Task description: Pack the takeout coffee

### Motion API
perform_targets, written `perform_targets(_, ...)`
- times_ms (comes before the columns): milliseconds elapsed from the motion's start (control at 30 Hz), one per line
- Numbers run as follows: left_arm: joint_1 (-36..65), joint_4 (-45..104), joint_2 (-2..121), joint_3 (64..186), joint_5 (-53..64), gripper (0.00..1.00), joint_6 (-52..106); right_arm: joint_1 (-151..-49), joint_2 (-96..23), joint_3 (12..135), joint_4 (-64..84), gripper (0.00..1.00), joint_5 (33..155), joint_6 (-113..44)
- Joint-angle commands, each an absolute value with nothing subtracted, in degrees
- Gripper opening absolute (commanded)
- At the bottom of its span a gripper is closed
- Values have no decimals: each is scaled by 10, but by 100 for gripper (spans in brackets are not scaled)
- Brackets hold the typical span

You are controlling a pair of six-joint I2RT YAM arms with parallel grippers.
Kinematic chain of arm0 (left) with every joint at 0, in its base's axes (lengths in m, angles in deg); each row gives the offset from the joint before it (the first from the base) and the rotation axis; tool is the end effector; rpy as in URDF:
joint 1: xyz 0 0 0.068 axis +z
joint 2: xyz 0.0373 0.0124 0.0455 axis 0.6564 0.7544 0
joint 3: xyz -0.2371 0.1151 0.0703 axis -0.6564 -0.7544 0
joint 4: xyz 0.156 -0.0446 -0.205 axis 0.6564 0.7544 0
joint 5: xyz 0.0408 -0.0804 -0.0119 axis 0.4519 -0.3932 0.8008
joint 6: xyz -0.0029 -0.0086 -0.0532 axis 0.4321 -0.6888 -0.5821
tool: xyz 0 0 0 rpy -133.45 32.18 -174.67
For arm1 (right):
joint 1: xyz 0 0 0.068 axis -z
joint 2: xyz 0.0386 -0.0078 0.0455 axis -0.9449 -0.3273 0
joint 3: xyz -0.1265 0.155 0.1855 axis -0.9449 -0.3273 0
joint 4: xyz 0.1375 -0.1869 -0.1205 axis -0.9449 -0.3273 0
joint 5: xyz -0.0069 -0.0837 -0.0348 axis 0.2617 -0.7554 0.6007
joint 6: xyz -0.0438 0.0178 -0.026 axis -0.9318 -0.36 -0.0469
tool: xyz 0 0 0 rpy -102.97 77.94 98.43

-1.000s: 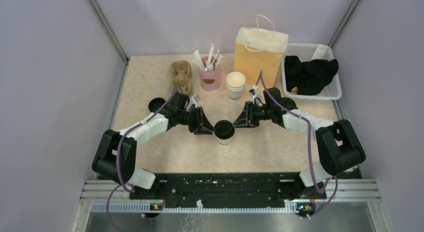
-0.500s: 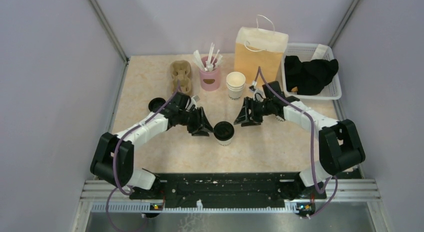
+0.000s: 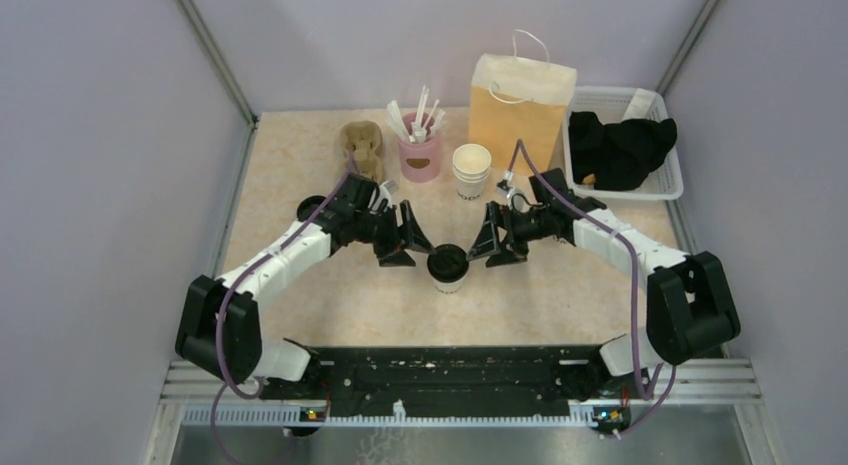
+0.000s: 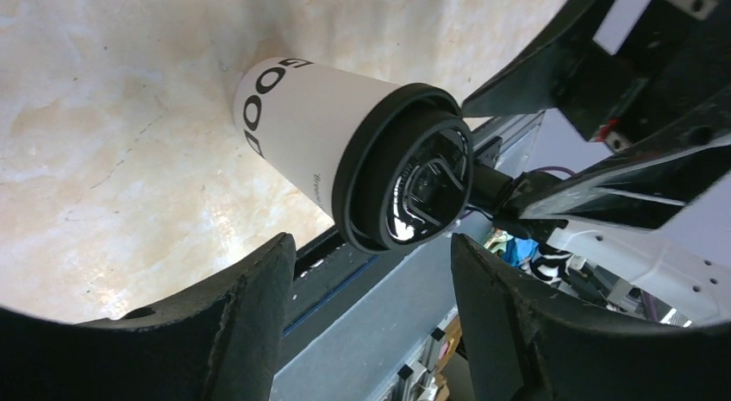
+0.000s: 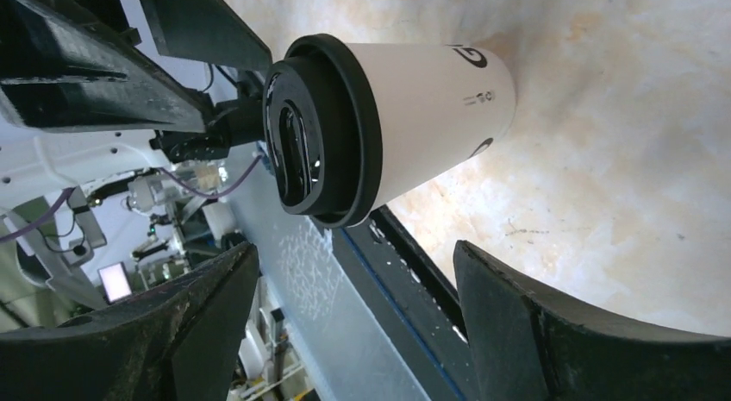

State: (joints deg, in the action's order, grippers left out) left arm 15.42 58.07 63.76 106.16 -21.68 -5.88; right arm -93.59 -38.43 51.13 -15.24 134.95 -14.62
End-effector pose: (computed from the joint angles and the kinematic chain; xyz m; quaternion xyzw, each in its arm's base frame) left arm 0.2437 -0.1397 0.2387 -0.0553 0.9058 -0.4116 0.0843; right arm 0.2536 0.1348 0.2261 -0.0908 0.8753 0.4678 0.0818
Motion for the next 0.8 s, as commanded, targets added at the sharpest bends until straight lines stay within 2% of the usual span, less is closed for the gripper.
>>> perform_targets(0, 152, 540, 623, 1073, -244, 75, -72, -958, -385, 499, -120, 83, 1398, -139)
perform_targets(67, 152, 517, 643, 1070, -259, 75, -84, -971, -401, 497, -95, 83, 1407, -127)
perform_targets(367, 148, 503, 694, 1058, -258, 61, -64, -995, -449, 478, 1, 83, 1425, -68)
perform_targets(700, 147, 517, 698, 1032, -226, 55, -45, -997, -483, 452, 41, 75, 1427, -74)
perform_targets(767, 148, 523, 700, 1017, -211, 53, -41, -998, -496, 420, 80, 69, 1416, -77)
